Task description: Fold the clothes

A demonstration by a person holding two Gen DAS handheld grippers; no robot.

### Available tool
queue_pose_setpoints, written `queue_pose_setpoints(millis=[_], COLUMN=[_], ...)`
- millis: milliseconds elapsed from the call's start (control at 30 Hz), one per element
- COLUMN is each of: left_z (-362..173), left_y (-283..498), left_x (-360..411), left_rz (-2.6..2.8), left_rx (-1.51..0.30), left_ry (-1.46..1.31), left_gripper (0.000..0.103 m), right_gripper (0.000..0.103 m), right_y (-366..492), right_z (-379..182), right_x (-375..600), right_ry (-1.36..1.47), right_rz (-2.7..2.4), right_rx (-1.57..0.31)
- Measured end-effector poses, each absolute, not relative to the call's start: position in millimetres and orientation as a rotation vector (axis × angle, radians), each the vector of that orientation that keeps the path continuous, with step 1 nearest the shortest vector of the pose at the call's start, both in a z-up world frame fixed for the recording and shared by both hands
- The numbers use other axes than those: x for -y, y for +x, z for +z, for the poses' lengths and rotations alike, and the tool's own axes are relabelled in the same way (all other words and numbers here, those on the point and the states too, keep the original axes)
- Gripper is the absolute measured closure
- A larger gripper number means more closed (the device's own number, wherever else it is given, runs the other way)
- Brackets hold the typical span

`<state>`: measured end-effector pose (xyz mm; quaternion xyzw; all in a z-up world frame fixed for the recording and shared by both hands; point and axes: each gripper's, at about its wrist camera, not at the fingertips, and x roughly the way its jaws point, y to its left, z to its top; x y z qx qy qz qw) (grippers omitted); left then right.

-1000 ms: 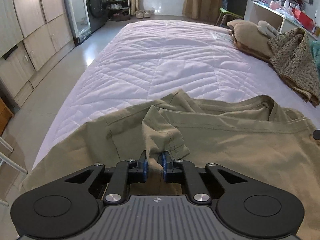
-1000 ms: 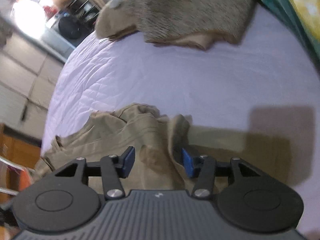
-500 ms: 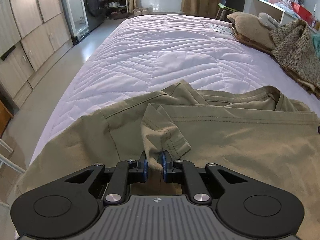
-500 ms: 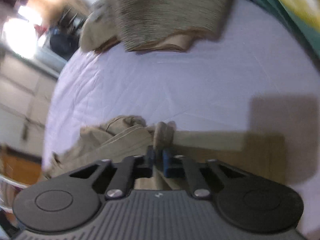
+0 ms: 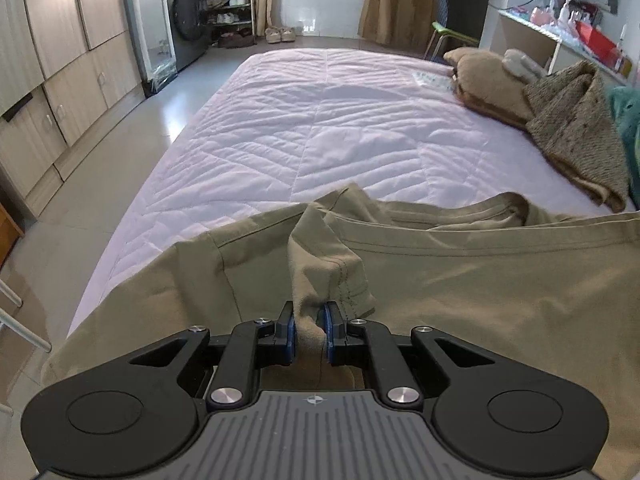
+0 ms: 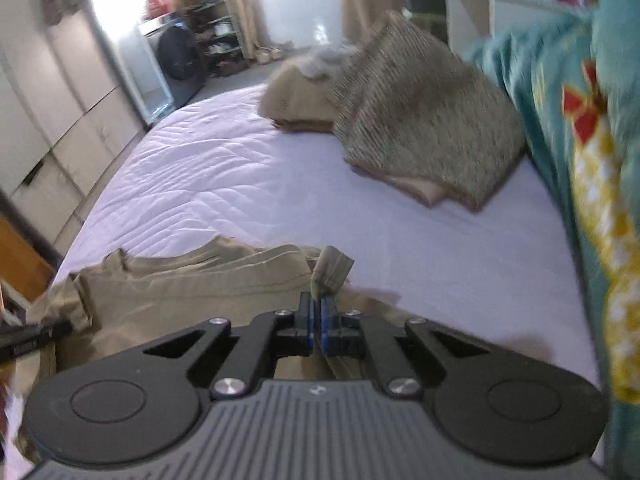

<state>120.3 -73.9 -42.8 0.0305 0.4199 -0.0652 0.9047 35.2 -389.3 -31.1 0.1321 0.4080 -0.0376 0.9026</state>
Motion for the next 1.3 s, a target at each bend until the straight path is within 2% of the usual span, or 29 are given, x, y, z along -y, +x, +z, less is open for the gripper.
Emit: queue_pose_setpoints(millis=[500,900,1033,1067,1133,1167,1267,1300], left_z=[21,12,11,13,16,16,15,13], left_y=[24,-65,-79,-74,-60,-52,-24,-15], left_x=[53,29,24,26,30,33,56,63], left_rz=[-0.225,-0.333,-0.349,-0.342,-0.337,-0.328,-0.286,-0.266], left_rx=[-0.778,-0.848,-0.854,-0.845,-0.829,-0.823,-0.796,-0.784], left_ry=[0.015,0.086,0.095,0.086,0.079,0.085,0.137,0.160], left_gripper=[0.089,0.088,0.085,0.082,0.080,0.078,0.065,0.061], right_gripper=[0.099,0.099,0.095,0.090,0.071,0.055,0.038,0.037], right_y=[-48,-130,-143,-143,-140,-138,-122,-116], right_z=[21,11,9,12,21,26,23,18], right_x=[345,298,308,313,323,327,323,317], right_ry=[-0.014,-0.180,-0.090,-0.057,0.016,0.056,0.127,0.131], right_rz=[-0.049,0.082,0.073,0.064,0.051,0.047,0.047,0.056], right_rx=[-0.825,-0.997,-1.054,-1.050,-1.034,-1.022,-0.999,-1.008])
